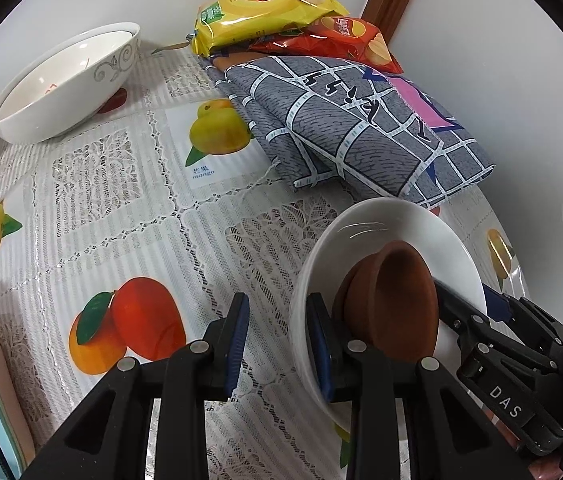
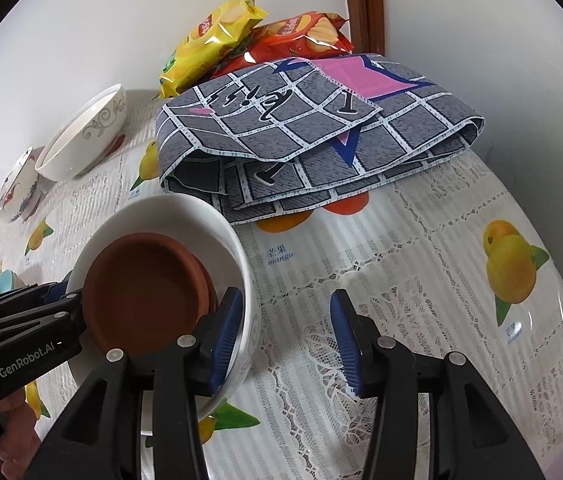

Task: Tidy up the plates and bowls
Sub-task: 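Close the left gripper on the white bowl rim while the right gripper grips the opposite rim, then lift the white bowl with both grippers and carry it toward the teal plates, then lower the white bowl over the teal plate stack with both grippers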

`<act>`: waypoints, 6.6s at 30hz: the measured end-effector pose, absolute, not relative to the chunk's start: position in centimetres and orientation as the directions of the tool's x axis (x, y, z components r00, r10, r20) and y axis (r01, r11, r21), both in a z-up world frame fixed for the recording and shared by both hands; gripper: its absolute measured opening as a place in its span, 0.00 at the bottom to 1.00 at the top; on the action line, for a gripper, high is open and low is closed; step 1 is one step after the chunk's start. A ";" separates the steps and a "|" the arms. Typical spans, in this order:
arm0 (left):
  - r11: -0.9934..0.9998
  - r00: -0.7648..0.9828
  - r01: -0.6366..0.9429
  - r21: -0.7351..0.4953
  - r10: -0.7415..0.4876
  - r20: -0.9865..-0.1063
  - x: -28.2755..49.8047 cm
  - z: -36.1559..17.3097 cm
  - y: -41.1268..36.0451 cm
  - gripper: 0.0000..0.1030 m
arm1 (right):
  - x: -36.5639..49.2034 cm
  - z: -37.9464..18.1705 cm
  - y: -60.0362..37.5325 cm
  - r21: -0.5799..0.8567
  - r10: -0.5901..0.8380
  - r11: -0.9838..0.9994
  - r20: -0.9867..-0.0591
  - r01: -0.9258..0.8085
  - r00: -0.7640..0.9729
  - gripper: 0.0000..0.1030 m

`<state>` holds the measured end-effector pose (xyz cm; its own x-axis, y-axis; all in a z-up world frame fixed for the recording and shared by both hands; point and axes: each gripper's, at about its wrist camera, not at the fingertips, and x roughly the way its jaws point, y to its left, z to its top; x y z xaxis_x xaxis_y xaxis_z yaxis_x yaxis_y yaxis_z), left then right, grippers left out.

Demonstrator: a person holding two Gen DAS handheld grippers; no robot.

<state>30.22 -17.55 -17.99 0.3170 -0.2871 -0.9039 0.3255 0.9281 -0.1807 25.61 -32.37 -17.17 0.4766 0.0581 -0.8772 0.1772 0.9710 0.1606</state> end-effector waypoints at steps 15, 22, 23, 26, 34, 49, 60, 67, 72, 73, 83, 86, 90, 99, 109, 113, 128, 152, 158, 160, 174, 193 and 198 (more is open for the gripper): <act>0.914 0.326 0.352 -0.202 -0.322 -0.889 29.9 -17.9 -18.1 0.11 | 25.5 -16.9 -31.4 0.241 0.134 0.959 -0.846 0.147 0.516 0.12; 0.918 0.325 0.334 -0.215 -0.326 -0.888 29.6 -17.9 -17.9 0.10 | 25.4 -16.9 -31.6 0.263 0.131 0.945 -0.849 0.194 0.513 0.11; 0.918 0.326 0.336 -0.212 -0.324 -0.888 29.6 -17.9 -17.9 0.10 | 25.3 -16.9 -31.7 0.268 0.132 0.943 -0.848 0.200 0.513 0.11; 0.918 0.327 0.336 -0.210 -0.323 -0.888 29.4 -17.7 -18.0 0.10 | 25.2 -16.9 -31.8 0.280 0.132 0.934 -0.848 0.223 0.514 0.10; 0.917 0.321 0.335 -0.218 -0.328 -0.889 29.1 -17.3 -17.8 0.10 | 24.7 -16.7 -31.7 0.289 0.134 0.928 -0.847 0.235 0.514 0.10; 0.918 0.339 0.331 -0.221 -0.334 -0.880 28.9 -15.4 -16.8 0.10 | 24.3 -14.7 -31.3 0.291 0.129 0.929 -0.835 0.228 0.535 0.10; 0.919 0.360 0.323 -0.226 -0.341 -0.869 28.4 -13.5 -15.7 0.10 | 23.9 -12.9 -30.5 0.287 0.124 0.933 -0.823 0.217 0.555 0.10; 0.921 0.377 0.316 -0.229 -0.343 -0.861 28.0 -12.3 -14.7 0.10 | 23.7 -11.6 -29.7 0.288 0.125 0.935 -0.814 0.206 0.567 0.10; 0.923 0.386 0.308 -0.229 -0.342 -0.857 27.8 -11.7 -13.9 0.10 | 23.5 -10.8 -28.9 0.293 0.130 0.935 -0.810 0.202 0.573 0.10; 0.924 0.389 0.308 -0.229 -0.341 -0.856 27.7 -11.6 -13.7 0.10 | 23.5 -10.6 -28.7 0.293 0.129 0.935 -0.809 0.202 0.574 0.10; 0.933 0.415 0.285 -0.221 -0.328 -0.848 27.0 -10.5 -11.4 0.10 | 23.5 -9.5 -26.5 0.295 0.144 0.939 -0.802 0.174 0.580 0.10; 0.936 0.422 0.277 -0.218 -0.322 -0.847 26.8 -10.3 -10.5 0.10 | 23.5 -9.2 -25.7 0.294 0.150 0.942 -0.799 0.161 0.582 0.10; 0.941 0.435 0.265 -0.210 -0.311 -0.845 26.5 -9.9 -9.5 0.10 | 23.5 -8.8 -24.7 0.298 0.162 0.943 -0.797 0.146 0.583 0.10; 0.950 0.448 0.236 -0.207 -0.295 -0.844 26.2 -9.5 -7.0 0.10 | 23.6 -8.5 -22.4 0.302 0.182 0.946 -0.793 0.115 0.582 0.10; 0.956 0.462 0.206 -0.207 -0.281 -0.841 26.0 -9.3 -4.4 0.10 | 23.9 -8.2 -19.9 0.302 0.203 0.950 -0.791 0.080 0.578 0.10; 0.959 0.465 0.196 -0.207 -0.277 -0.841 25.8 -9.1 -3.3 0.10 | 23.9 -8.1 -18.9 0.303 0.210 0.950 -0.790 0.069 0.577 0.10; 0.969 0.480 0.134 -0.208 -0.247 -0.842 25.5 -9.0 1.8 0.10 | 24.3 -8.2 -14.1 0.309 0.248 0.951 -0.787 0.013 0.565 0.09; 0.979 0.487 0.024 -0.202 -0.188 -0.853 25.6 -10.3 9.3 0.10 | 26.0 -9.8 -6.4 0.312 0.313 0.946 -0.797 -0.092 0.516 0.09; 0.980 0.479 -0.005 -0.198 -0.172 -0.861 25.5 -11.2 11.1 0.10 | 26.4 -10.5 -4.6 0.312 0.328 0.943 -0.803 -0.117 0.498 0.09; 0.981 0.475 -0.016 -0.195 -0.165 -0.865 25.5 -11.6 11.6 0.10 | 26.6 -10.8 -4.1 0.313 0.333 0.941 -0.806 -0.125 0.490 0.09; 0.980 0.432 -0.068 -0.185 -0.139 -0.891 26.2 -15.0 14.4 0.10 | 28.0 -14.1 -0.8 0.315 0.355 0.935 -0.836 -0.163 0.420 0.09; 0.970 0.432 -0.062 -0.233 -0.185 -0.883 27.0 -16.1 15.0 0.11 | 28.7 -15.5 -0.3 0.283 0.347 0.936 -0.846 -0.210 0.405 0.09; 0.972 0.426 -0.062 -0.227 -0.180 -0.887 27.0 -16.2 15.1 0.11 | 28.7 -15.5 -0.3 0.278 0.346 0.936 -0.847 -0.218 0.404 0.09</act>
<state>26.99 15.07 -16.16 0.4260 -0.1798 -0.8867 -0.0625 0.9719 -0.2271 28.65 -0.27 -15.49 0.4039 0.3459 -0.8469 -0.2178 0.9355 0.2782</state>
